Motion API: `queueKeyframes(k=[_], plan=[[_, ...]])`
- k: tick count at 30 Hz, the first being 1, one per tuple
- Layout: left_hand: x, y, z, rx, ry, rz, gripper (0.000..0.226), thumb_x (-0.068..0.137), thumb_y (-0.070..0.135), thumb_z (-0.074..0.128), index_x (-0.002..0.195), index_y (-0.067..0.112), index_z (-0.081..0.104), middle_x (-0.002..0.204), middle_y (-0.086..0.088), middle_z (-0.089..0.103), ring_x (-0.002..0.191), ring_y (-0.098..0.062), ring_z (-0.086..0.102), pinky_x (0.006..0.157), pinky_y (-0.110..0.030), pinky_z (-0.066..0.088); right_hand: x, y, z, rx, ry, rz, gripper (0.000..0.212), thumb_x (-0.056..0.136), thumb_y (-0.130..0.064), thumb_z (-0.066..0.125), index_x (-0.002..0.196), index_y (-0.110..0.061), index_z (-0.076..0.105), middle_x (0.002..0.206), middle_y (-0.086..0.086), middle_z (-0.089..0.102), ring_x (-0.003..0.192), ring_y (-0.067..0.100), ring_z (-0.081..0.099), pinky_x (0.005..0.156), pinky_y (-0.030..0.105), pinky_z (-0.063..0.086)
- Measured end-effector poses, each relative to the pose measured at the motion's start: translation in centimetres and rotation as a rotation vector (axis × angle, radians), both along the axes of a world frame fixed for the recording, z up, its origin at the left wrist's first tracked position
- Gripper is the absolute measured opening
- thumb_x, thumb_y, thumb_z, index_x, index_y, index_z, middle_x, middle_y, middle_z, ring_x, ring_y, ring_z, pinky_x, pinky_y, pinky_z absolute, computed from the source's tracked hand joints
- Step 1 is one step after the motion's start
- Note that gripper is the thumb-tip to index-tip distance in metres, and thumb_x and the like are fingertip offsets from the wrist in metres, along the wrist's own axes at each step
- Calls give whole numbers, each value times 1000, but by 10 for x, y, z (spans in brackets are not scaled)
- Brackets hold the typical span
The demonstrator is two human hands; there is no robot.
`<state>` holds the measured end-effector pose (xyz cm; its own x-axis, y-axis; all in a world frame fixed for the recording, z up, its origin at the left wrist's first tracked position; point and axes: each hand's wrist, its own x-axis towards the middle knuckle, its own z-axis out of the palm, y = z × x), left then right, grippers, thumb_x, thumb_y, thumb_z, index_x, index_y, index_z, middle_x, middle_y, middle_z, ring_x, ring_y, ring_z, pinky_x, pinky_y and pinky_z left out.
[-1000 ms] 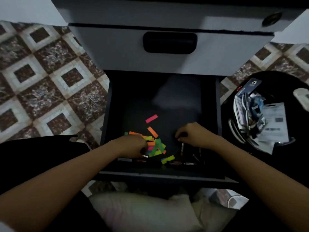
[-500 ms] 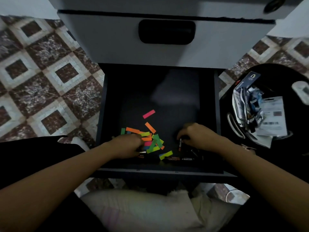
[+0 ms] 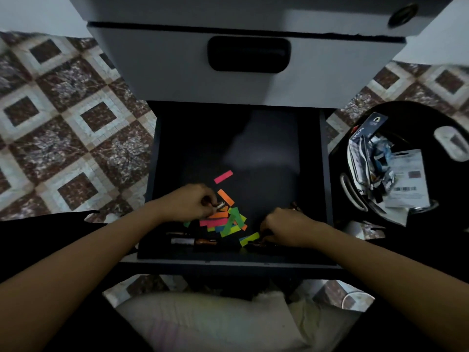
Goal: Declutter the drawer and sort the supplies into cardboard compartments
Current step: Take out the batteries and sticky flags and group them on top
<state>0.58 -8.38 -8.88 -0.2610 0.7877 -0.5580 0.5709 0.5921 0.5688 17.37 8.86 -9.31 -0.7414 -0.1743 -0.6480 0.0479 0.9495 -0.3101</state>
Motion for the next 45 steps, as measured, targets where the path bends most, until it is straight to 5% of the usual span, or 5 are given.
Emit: queueKeyframes(k=[7, 21, 33, 38, 45], plan=[[-8, -1, 6, 21, -83, 119, 9, 87, 15, 64, 93, 17, 59, 85, 9, 59, 88, -9, 59, 65, -3, 39, 1, -15, -8, -65, -73, -100, 34, 92, -31, 54, 100, 0, 64, 102, 18, 64, 93, 30, 61, 72, 31, 44], [33, -18, -15, -155, 191, -434, 24, 93, 34, 50, 102, 14, 61, 103, -8, 61, 95, -21, 57, 76, -28, 44, -23, 34, 28, -466, -119, -583, 14, 84, -13, 68, 96, -13, 61, 79, -5, 59, 64, 0, 56, 58, 18, 46], [32, -18, -25, -192, 96, -401, 20, 91, 30, 54, 99, 15, 64, 101, -5, 64, 93, -19, 58, 82, -35, 49, -6, 26, 7, -31, -310, -115, 9, 83, -13, 61, 76, -9, 65, 75, 6, 62, 70, 20, 58, 67, 27, 47], [24, -11, -15, -104, -80, -189, 22, 91, 30, 58, 106, 17, 67, 104, 0, 67, 94, -11, 59, 82, -24, 45, 0, 16, 3, 30, -258, -89, 32, 89, -15, 52, 58, -13, 44, 65, 1, 47, 74, 23, 54, 67, 32, 43], [11, -3, -4, 1, -412, 242, 14, 88, 11, 62, 80, 22, 65, 73, 3, 65, 64, -2, 57, 67, -20, 46, -2, 12, 7, 57, -284, -16, 25, 90, -10, 49, 65, -12, 45, 106, 20, 61, 85, 24, 52, 68, 21, 30]])
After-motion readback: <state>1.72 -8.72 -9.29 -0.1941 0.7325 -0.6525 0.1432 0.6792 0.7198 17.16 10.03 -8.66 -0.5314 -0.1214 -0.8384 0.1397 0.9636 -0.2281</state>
